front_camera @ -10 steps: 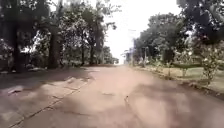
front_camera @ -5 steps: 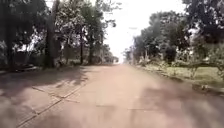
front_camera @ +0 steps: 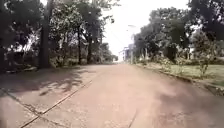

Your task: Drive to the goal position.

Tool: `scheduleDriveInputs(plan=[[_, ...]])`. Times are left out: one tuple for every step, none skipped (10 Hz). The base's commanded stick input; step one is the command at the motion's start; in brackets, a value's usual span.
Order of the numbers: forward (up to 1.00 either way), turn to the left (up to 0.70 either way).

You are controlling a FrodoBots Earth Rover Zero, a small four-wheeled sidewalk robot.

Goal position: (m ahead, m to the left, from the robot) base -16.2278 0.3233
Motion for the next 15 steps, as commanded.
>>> scheduleDriveInputs(plan=[[1.00, 0.00], [1.00, 0.00], [1.00, 0.00], [1.00, 0.00], [1.00, 0.00], [1.00, 0.00], [1.00, 0.00], [1.00, 0.00], [1.00, 0.00], [1.00, 0.00], [1.00, 0.00], [1.00, 0.00], [1.00, 0.00], [1.00, 0.00], [1.00, 0.00]])
